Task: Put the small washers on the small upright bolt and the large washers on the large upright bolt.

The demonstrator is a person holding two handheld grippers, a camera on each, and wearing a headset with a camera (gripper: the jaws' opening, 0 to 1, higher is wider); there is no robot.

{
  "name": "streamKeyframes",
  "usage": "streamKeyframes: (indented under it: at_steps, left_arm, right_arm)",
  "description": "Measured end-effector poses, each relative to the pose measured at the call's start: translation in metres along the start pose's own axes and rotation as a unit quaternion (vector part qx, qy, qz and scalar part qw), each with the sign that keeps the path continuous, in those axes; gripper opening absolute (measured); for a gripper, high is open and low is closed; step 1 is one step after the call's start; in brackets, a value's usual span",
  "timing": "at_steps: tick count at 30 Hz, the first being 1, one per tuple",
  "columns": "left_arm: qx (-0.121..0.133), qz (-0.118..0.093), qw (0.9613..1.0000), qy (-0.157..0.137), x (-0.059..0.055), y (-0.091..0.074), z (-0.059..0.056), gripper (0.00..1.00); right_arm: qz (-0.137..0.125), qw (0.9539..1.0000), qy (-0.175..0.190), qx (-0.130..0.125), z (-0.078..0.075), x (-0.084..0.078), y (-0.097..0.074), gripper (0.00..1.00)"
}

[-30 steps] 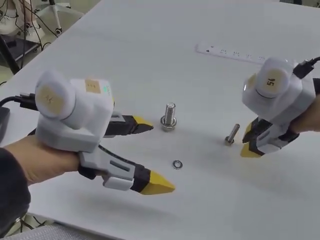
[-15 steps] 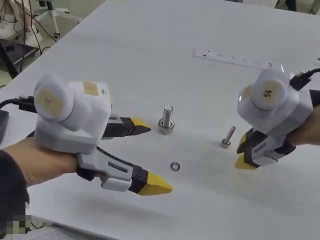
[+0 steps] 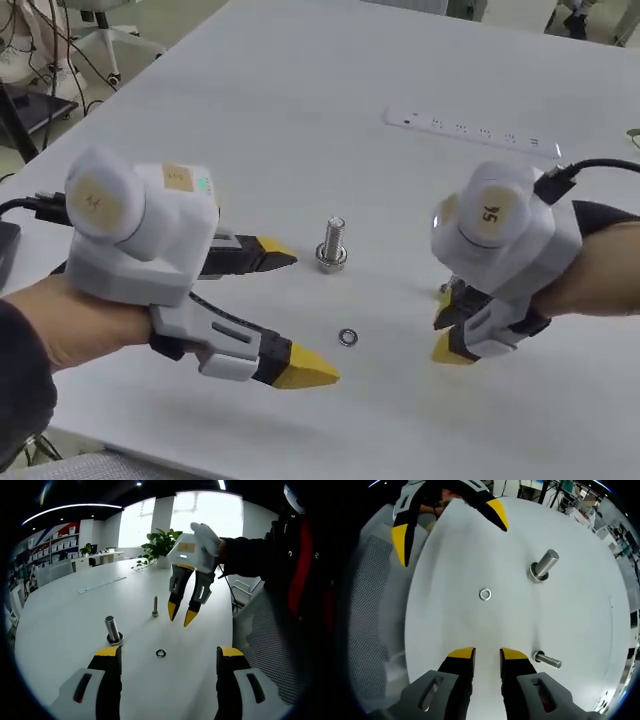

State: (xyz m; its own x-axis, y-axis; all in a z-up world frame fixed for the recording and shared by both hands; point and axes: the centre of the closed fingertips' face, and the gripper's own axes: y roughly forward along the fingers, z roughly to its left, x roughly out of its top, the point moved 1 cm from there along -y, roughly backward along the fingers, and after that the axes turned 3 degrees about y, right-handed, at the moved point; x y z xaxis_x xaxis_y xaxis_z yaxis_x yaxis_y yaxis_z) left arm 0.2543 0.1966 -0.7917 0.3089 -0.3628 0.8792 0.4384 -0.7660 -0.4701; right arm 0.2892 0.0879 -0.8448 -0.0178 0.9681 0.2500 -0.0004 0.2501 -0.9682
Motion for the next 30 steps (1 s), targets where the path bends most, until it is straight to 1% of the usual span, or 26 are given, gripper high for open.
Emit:
streamKeyframes:
  at_steps: [7, 9, 13, 18, 22, 30]
  left_arm:
    - [0.006, -0.005, 1.0, 0.001, 0.001, -0.004, 0.001, 0.77]
    - [0.008, -0.006, 0.9999, 0.002, 0.001, -0.006, 0.001, 0.77]
    - [0.013, -0.008, 0.9999, 0.002, 0.001, -0.011, 0.002, 0.77]
    - [0.019, -0.006, 0.9998, -0.001, -0.003, -0.017, 0.002, 0.77]
    - [0.024, -0.007, 0.9997, -0.004, -0.006, -0.02, 0.002, 0.77]
    - [0.03, -0.007, 0.9995, -0.011, -0.01, -0.025, 0.0, 0.77]
  right_arm:
    - [0.0, 0.9997, -0.025, 0.005, 0.003, 0.019, 0.004, 0.21]
    - [-0.003, 0.9994, -0.034, 0.008, 0.004, 0.028, 0.006, 0.21]
    - [-0.005, 0.9989, -0.046, 0.011, 0.005, 0.041, 0.011, 0.21]
    - [-0.004, 0.9979, -0.062, 0.019, 0.007, 0.055, 0.018, 0.21]
    - [0.002, 0.9969, -0.076, 0.02, 0.008, 0.061, 0.023, 0.21]
    - [0.007, 0.9957, -0.088, 0.027, 0.009, 0.069, 0.031, 0.21]
